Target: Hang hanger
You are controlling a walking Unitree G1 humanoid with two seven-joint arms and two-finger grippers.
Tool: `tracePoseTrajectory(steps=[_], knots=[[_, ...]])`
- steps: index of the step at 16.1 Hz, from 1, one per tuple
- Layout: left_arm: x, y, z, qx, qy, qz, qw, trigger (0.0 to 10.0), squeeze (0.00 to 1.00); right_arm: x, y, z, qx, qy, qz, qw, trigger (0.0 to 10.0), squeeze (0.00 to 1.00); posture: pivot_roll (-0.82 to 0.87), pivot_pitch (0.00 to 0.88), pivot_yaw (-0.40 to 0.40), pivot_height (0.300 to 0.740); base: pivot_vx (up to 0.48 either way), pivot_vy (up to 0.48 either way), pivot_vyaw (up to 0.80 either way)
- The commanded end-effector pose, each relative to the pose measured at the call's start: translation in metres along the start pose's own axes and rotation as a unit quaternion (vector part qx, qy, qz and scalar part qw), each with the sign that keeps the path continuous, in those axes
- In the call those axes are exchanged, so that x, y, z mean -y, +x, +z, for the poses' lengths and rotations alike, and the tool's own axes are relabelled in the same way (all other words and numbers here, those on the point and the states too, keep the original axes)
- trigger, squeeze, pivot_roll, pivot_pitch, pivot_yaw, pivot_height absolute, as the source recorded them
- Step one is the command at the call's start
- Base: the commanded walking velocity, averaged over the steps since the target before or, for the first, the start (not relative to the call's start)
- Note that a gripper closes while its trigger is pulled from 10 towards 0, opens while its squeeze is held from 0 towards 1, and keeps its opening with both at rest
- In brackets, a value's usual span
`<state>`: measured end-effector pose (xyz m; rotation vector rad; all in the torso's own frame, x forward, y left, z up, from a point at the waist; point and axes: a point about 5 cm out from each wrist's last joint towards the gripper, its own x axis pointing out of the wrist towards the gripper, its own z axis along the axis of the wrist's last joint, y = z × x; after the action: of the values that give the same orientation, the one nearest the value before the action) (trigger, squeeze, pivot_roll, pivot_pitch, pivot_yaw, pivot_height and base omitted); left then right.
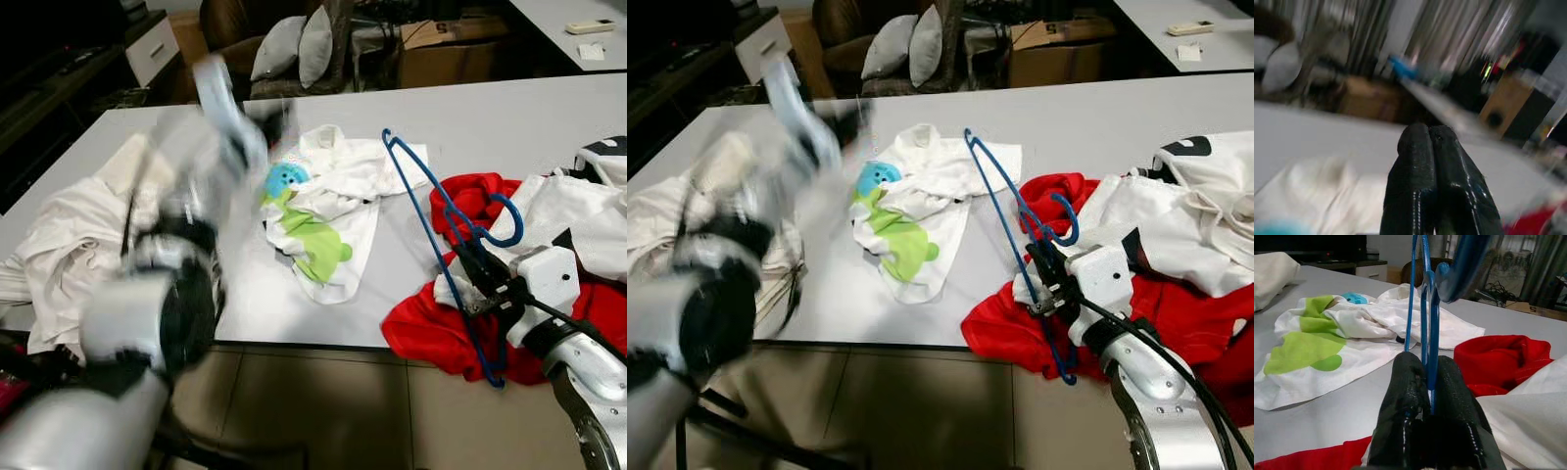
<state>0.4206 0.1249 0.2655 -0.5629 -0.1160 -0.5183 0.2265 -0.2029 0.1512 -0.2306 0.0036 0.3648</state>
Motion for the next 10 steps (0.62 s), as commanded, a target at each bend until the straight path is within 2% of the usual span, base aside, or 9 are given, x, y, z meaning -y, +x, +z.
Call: tracePoseTrajectory(steps=[1, 2, 3, 4, 5, 6, 7, 8, 10], knots=[[-0.003, -0.001, 0.014, 0.016, -0.009, 0.007, 1.000, 0.0, 0.00, -0.001, -0.003, 0.006, 0.014, -0.004, 0.002, 1.000, 10.0, 0.00, -0.12, 0.000, 0.184, 0.740, 0.000, 0.000, 0.00], [0.007, 0.003, 0.015, -0.017, 0.071, -0.034, 0.997, 0.0, 0.00, -0.003, -0.004, 0.005, 0.013, -0.004, 0.005, 1.000, 10.0, 0.00, -0.13, 0.000, 0.195, 0.740, 0.000, 0.000, 0.00], [0.006, -0.006, -0.021, -0.144, 0.231, -0.116, 0.955, 0.0, 0.00, -0.007, -0.006, 0.004, 0.014, -0.005, 0.008, 1.000, 10.0, 0.00, -0.13, 0.000, 0.203, 0.740, 0.000, 0.000, 0.00], [0.004, -0.010, -0.032, -0.169, 0.238, -0.133, 0.947, 0.0, 0.00, -0.008, -0.007, 0.003, 0.012, -0.004, 0.007, 1.000, 10.0, 0.00, -0.13, 0.000, 0.207, 0.740, 0.000, 0.000, 0.00], [0.000, -0.022, -0.055, -0.216, 0.235, -0.170, 0.933, 10.0, 0.00, -0.010, -0.009, 0.001, 0.004, -0.001, 0.008, 1.000, 10.0, 0.00, -0.14, 0.000, 0.213, 0.740, 0.000, 0.000, 0.00], [-0.004, -0.028, -0.066, -0.235, 0.236, -0.180, 0.926, 10.0, 0.00, -0.011, -0.011, -0.001, -0.001, 0.000, 0.010, 1.000, 10.0, 0.00, -0.14, 0.000, 0.214, 0.740, 0.000, 0.000, 0.00], [-0.010, -0.040, -0.086, -0.266, 0.244, -0.194, 0.912, 10.0, 0.20, -0.013, -0.013, -0.003, -0.010, 0.000, 0.014, 1.000, 10.0, 0.00, -0.15, 0.000, 0.212, 0.740, 0.000, 0.000, 0.00], [-0.016, -0.051, -0.101, -0.287, 0.253, -0.200, 0.902, 10.0, 1.00, -0.014, -0.014, -0.005, -0.018, -0.002, 0.022, 1.000, 10.0, 0.00, -0.15, 0.000, 0.208, 0.740, 0.000, 0.000, 0.00], [-0.022, -0.067, -0.119, -0.315, 0.246, -0.217, 0.891, 10.0, 1.00, -0.015, -0.015, -0.007, -0.030, -0.004, 0.040, 0.999, 10.0, 0.00, -0.14, 0.000, 0.196, 0.740, 0.000, 0.000, 0.00]])
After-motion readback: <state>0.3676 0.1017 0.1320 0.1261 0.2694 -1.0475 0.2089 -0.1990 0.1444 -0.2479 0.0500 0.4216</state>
